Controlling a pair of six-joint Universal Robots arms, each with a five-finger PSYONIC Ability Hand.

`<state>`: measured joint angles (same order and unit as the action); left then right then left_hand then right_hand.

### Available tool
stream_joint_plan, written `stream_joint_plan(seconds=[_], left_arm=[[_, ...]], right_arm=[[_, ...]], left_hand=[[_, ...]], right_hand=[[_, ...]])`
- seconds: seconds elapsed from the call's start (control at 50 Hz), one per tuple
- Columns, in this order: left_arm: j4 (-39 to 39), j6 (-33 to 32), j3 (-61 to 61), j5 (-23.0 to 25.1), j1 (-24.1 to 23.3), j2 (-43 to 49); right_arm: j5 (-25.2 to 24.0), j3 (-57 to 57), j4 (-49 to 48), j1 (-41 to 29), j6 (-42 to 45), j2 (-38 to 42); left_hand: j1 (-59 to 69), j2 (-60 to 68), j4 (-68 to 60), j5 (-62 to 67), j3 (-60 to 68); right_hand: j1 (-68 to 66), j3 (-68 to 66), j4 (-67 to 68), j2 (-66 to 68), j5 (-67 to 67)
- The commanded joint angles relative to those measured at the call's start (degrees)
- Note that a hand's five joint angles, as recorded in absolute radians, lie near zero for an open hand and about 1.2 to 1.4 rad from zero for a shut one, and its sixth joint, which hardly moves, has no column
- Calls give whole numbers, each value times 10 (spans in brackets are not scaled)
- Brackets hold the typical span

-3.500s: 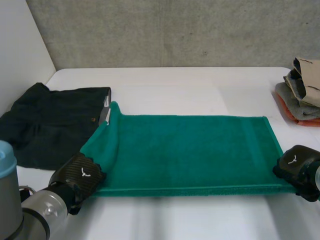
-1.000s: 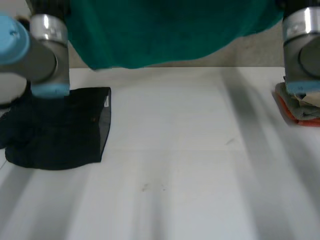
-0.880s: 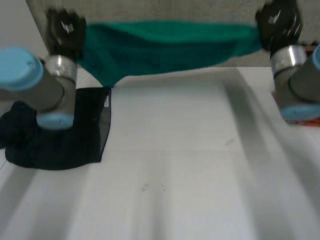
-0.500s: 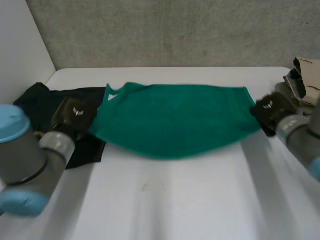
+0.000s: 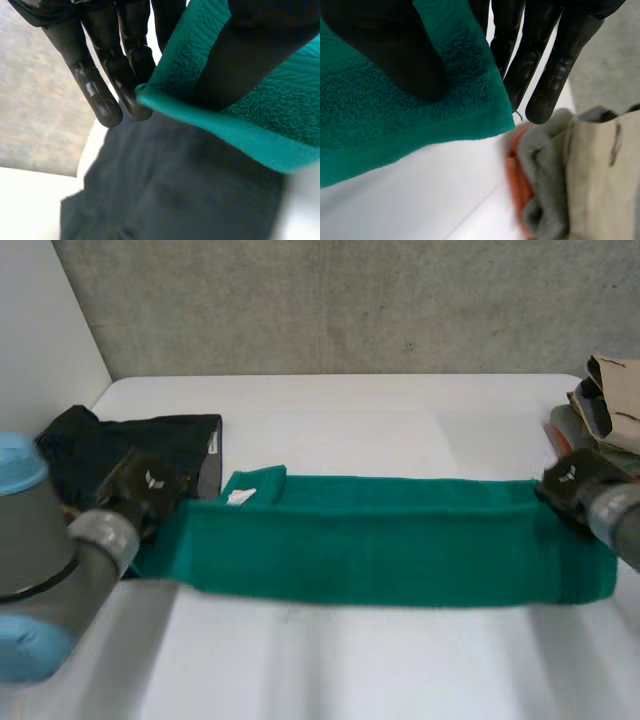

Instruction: Fold the laundry.

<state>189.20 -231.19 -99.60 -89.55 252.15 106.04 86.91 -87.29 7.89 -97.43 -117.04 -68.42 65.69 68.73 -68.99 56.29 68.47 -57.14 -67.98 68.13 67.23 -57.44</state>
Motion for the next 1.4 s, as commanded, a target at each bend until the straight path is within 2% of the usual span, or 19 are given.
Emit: stream_joint_plan(seconds=[0.02, 0.2, 0.28, 0.3, 0.32, 0.38, 0.4, 0.46, 0.52, 0.7, 0.88, 0.96, 1.1, 1.2, 1.22, 1.28, 1.3, 1.36, 1.4], left_arm=[[79, 27, 104, -10, -26, 118], [85, 23, 157, -20, -33, 145], [104, 21, 280, -20, -28, 173], [111, 22, 312, -20, -25, 179], [130, 27, 374, -22, -21, 186], [172, 36, 453, -25, -13, 186], [211, 50, 488, -26, -9, 185], [265, 97, 515, -28, 0, 166], [285, 128, 512, -24, 8, 141], [282, 143, 372, 3, 20, 123], [282, 139, 201, 14, 16, 137], [281, 138, 125, 15, 15, 145], [241, 112, -8, 15, 12, 95], [140, 32, -98, 9, 17, -8], [83, 9, -128, 6, 19, -42], [-14, -11, -166, -3, 24, -102], [-77, -14, -185, -8, 29, -138], [-146, -15, -200, -4, 35, -175], [-154, -15, -200, -1, 32, -189]], right_arm=[[71, 92, -60, -28, -7, 111], [51, 131, -109, -35, -10, 123], [27, 218, -211, -45, -25, 133], [20, 258, -269, -50, -35, 133], [18, 279, -301, -52, -42, 133], [16, 339, -415, -55, -78, 124], [17, 349, -438, -55, -86, 118], [16, 363, -479, -55, -114, 88], [18, 364, -476, -54, -129, 78], [16, 271, -395, -57, -137, 75], [8, 158, -383, -66, -135, 103], [-1, 104, -348, -72, -134, 121], [2, 27, -199, -65, -122, 101], [4, -43, -26, -56, -97, -3], [2, -73, 36, -40, -80, -45], [-8, -122, 107, -3, -38, -104], [-15, -157, 133, 21, 2, -142], [-33, -197, 136, 49, 62, -186], [-40, -205, 132, 57, 80, -188]], left_hand=[[143, 113, -110, 137, 115], [143, 113, -110, 137, 115], [143, 113, -110, 137, 115], [143, 113, -110, 137, 115], [143, 113, -110, 137, 115], [143, 113, -110, 137, 115], [143, 113, -110, 137, 115], [143, 113, -110, 137, 115], [143, 113, -110, 137, 115], [143, 113, -110, 137, 115], [143, 113, -110, 137, 115], [143, 113, -110, 137, 115], [143, 113, -110, 137, 115], [143, 113, -110, 137, 115], [143, 113, -110, 137, 115], [143, 113, -110, 137, 115], [143, 113, -110, 137, 115], [143, 113, -110, 137, 115], [143, 113, -110, 137, 115]], right_hand=[[-229, -120, 119, 128, -126], [-229, -120, 119, 128, -126], [-229, -120, 119, 128, -126], [-229, -120, 119, 128, -126], [-229, -120, 119, 128, -126], [-229, -120, 119, 128, -126], [-229, -120, 119, 128, -126], [-229, -120, 119, 128, -126], [-229, -120, 119, 128, -126], [-229, -120, 119, 128, -126], [-229, -120, 119, 128, -126], [-229, -120, 119, 128, -126], [-229, -120, 119, 128, -126], [-229, -120, 119, 128, -126], [-229, -120, 119, 128, -126], [-229, -120, 119, 128, -126], [-229, -120, 119, 128, -126], [-229, -120, 119, 128, -126], [-229, -120, 119, 128, -126]])
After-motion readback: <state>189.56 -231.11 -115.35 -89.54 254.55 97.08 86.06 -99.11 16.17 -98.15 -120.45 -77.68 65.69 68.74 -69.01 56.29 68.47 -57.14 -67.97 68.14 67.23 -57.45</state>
